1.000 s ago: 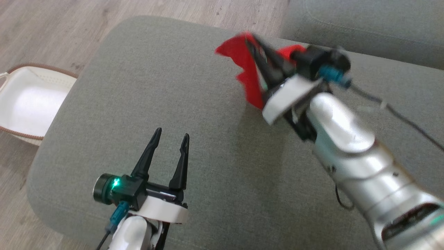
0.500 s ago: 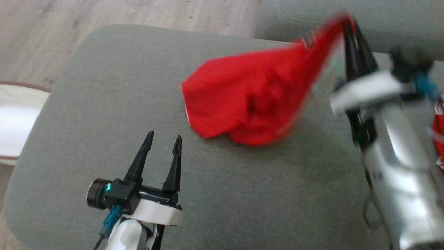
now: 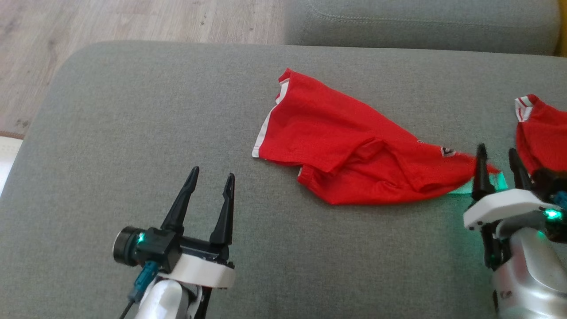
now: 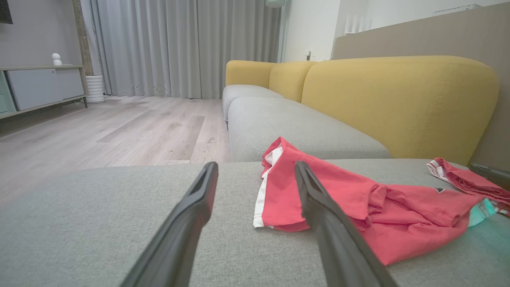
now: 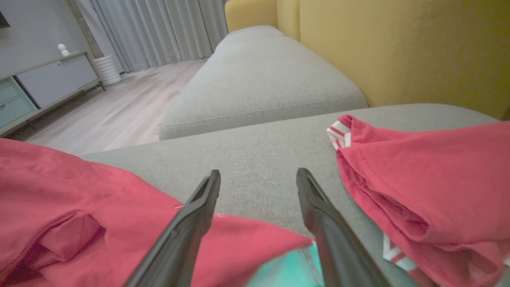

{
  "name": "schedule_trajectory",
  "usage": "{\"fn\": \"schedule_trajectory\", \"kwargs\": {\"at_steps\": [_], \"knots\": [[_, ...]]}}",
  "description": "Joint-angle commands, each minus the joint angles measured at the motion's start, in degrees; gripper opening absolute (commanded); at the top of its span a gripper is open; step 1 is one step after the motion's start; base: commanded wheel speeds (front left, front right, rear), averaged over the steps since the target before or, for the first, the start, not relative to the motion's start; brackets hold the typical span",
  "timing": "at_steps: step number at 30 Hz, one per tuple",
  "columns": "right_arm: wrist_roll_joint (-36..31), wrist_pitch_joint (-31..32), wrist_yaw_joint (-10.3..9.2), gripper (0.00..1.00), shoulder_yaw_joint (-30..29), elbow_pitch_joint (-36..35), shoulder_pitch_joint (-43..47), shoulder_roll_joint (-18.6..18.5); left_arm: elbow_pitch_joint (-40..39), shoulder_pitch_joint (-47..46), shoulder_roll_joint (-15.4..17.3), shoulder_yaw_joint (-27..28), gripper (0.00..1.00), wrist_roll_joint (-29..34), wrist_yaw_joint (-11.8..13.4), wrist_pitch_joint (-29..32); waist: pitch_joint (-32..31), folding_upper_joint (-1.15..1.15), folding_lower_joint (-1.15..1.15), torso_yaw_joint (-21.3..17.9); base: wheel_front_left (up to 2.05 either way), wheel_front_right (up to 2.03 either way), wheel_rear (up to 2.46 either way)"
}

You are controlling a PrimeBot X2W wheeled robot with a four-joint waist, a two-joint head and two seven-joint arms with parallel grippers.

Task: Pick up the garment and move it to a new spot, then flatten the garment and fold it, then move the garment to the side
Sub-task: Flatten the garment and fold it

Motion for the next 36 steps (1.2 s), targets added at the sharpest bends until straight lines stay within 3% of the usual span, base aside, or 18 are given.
{"fn": "schedule_trajectory", "kwargs": {"at_steps": [1, 5, 13, 18, 26, 36], "knots": [[-0.58, -0.26, -0.05, 1.00, 1.15, -2.70, -0.92, 0.34, -1.48, -1.86, 0.01, 1.85, 1.00, 0.69, -0.12, -0.53, -0.18, 0.00, 0.00, -0.13, 0.00, 0.00, 0.00], [-0.89, -0.60, -0.05, 1.00, 3.78, -8.74, 1.03, 1.98, -1.24, -1.59, 0.01, 2.14, 1.00, 0.90, -0.38, -0.53, -0.93, 0.00, 0.00, -0.22, 0.00, 0.00, 0.00], [-0.43, -0.87, -0.05, 1.00, 16.00, -25.25, 10.11, 2.77, -2.08, -0.42, 0.01, 2.65, 1.00, 1.09, -0.68, -0.53, -2.77, 0.00, 0.00, 0.45, 0.00, 0.00, 0.00], [-1.07, -0.88, -0.05, 1.00, 19.21, -31.33, 16.81, 3.08, -2.36, 0.20, 0.01, 2.28, 1.00, 1.27, -1.02, -0.53, -3.07, 0.00, 0.00, 1.32, 0.00, 0.00, 0.00], [-4.14, -0.89, -0.05, 1.00, 22.08, -31.78, 17.70, 3.18, -2.52, 0.27, 0.01, 1.03, 1.00, 0.83, -1.12, -0.53, -2.12, 0.00, 0.00, 3.34, 0.00, 0.00, 0.00], [-9.67, 1.68, -0.05, 1.00, 26.54, -20.67, 9.24, 0.79, -2.06, -1.52, 0.01, -1.69, 1.00, -0.63, -0.59, -0.54, 1.48, 0.00, 0.00, 7.90, 0.00, 0.00, 0.00]]}}
